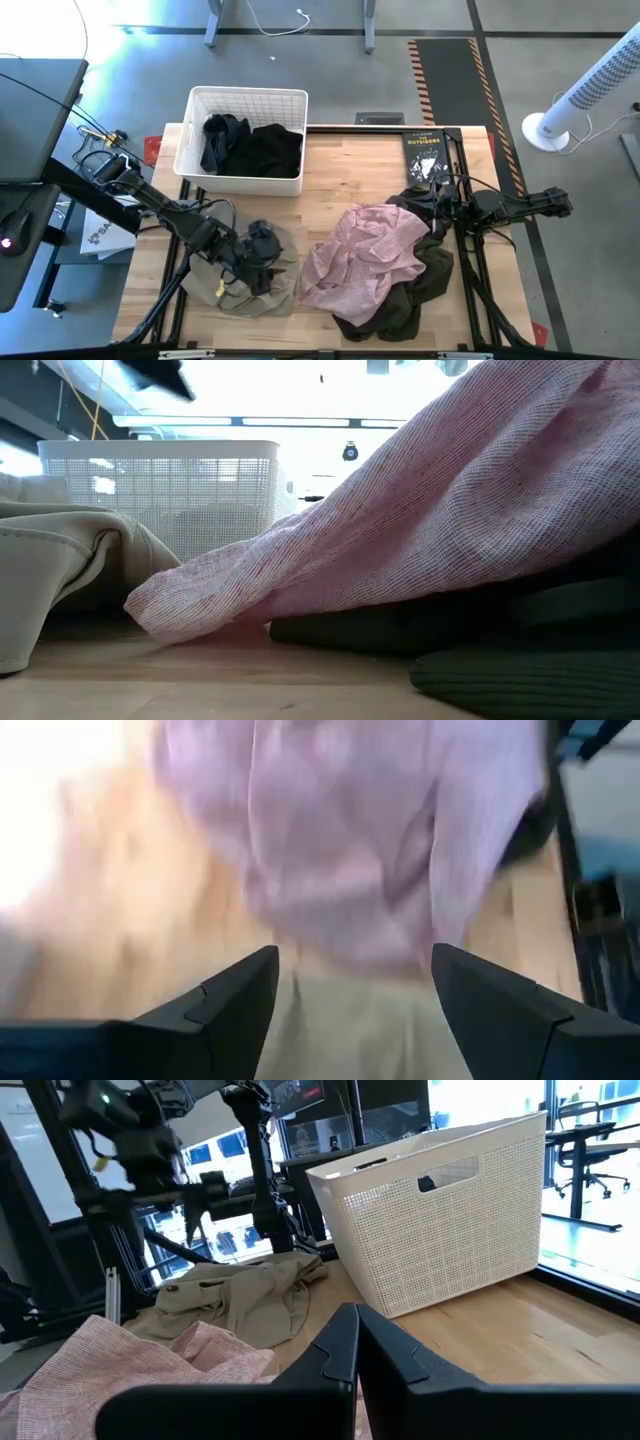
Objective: Sort clothes
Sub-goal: Put the black jacket into the laundry bin
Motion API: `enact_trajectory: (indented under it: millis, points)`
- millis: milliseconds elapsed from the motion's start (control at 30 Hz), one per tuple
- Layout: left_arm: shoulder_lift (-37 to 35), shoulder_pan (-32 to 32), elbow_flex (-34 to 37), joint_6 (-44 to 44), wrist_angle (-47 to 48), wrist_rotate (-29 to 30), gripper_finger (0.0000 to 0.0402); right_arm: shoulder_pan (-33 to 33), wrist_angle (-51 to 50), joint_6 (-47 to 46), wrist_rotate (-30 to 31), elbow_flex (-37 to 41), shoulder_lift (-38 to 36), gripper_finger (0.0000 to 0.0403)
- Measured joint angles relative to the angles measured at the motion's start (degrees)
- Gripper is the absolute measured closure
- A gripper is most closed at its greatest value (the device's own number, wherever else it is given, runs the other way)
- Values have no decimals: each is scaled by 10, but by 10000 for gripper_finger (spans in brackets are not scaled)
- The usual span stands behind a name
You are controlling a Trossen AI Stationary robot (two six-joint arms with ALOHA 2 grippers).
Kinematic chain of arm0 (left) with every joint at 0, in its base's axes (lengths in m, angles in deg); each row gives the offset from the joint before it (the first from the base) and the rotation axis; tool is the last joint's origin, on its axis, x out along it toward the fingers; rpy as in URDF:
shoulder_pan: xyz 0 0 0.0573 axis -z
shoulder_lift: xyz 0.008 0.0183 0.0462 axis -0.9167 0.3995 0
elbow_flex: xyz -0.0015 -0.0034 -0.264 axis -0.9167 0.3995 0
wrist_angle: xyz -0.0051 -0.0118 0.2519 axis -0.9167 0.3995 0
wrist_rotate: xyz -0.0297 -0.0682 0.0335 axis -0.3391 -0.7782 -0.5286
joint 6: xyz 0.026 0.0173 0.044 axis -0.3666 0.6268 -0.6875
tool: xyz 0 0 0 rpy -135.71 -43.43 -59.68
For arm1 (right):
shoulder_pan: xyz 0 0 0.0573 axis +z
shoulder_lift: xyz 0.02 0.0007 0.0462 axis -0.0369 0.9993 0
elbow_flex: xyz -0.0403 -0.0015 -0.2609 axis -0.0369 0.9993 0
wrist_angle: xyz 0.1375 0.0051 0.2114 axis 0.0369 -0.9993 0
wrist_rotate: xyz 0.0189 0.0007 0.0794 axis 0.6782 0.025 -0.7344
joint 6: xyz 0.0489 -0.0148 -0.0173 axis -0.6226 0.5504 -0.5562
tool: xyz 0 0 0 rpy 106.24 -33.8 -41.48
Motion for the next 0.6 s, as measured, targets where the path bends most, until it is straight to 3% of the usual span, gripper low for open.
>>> enact_trajectory:
  millis: [200,300,400,600]
  points:
    - [0,14,4,-163,-104,170,140,0,0,0,0,0,0,402]
    - [0,9,17,-220,-171,225,140,0,0,0,0,0,0,402]
    - [0,-2,48,-263,-248,214,140,0,0,0,0,0,0,402]
    - [0,-19,139,-247,-382,181,140,0,7,31,17,0,0,402]
